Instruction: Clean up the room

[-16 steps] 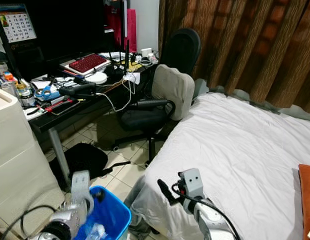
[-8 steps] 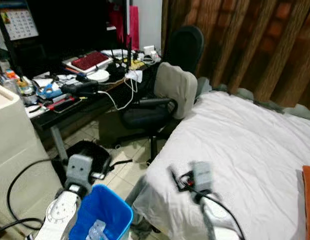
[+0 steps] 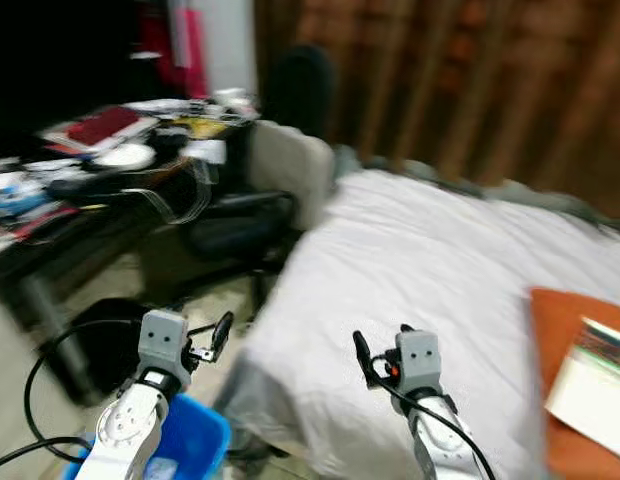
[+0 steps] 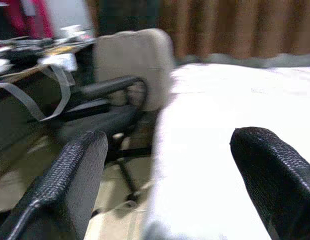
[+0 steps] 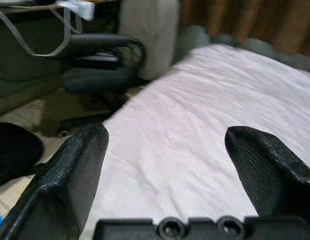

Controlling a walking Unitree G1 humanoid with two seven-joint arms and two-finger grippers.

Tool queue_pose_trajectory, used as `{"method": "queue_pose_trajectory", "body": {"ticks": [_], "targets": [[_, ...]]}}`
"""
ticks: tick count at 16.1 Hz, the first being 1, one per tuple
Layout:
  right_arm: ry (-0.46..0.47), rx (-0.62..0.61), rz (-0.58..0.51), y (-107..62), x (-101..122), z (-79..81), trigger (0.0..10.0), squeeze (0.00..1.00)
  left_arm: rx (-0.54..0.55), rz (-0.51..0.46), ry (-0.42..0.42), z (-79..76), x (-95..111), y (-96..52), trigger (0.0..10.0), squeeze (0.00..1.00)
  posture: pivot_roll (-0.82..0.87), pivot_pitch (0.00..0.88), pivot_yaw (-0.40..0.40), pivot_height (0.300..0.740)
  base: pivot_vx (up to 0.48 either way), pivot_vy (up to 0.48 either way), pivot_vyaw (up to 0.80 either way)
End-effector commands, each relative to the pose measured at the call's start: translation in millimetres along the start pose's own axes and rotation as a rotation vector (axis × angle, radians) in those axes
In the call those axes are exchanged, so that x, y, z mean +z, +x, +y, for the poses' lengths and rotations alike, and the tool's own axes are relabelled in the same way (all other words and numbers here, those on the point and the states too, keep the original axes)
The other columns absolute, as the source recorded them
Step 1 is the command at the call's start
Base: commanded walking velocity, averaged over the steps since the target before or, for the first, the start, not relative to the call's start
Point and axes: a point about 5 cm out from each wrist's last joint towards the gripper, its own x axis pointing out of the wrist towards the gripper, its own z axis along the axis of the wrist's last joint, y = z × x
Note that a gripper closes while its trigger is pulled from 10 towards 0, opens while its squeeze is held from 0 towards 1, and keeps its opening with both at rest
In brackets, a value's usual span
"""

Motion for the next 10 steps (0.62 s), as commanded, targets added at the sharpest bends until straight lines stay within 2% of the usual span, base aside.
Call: {"method": "queue_pose_trajectory", "body": {"ticks": [1,3,5,8,9,10], "targets": [[0.004,-0.019,0.020,2.5,-1,-3.4,10.0,0.00,-0.026,-0.008,-0.016,-6.4,4,7.1,10.0,0.00,0.07,0.000,-0.073,0.740,0.000,-0.480,-0.80],[0.022,-0.018,0.017,8.2,2,-0.7,10.0,0.00,0.008,0.010,-0.014,6.0,2,13.5,10.0,0.00,0.07,0.000,-0.070,0.740,0.000,-0.480,-0.80],[0.024,-0.017,0.013,8.8,3,-0.3,10.0,0.00,0.015,0.023,-0.022,9.7,0,13.9,10.0,0.00,0.08,0.000,-0.070,0.740,0.000,-0.476,-0.80],[0.024,-0.007,-0.003,8.6,3,2.2,10.0,0.00,0.082,0.089,-0.002,31.7,-14,11.4,10.0,0.00,0.07,0.000,-0.066,0.740,0.000,-0.461,-0.80],[0.022,0.007,-0.023,9.3,6,3.9,10.0,0.00,0.088,0.090,0.006,33.5,-14,12.7,10.0,0.00,0.07,0.000,-0.063,0.740,0.000,-0.450,-0.80],[0.008,0.019,-0.030,9.8,7,5.1,10.0,0.00,0.091,0.093,0.009,33.8,-14,12.9,10.0,0.00,0.07,0.000,-0.063,0.740,0.000,-0.446,0.00]]}}
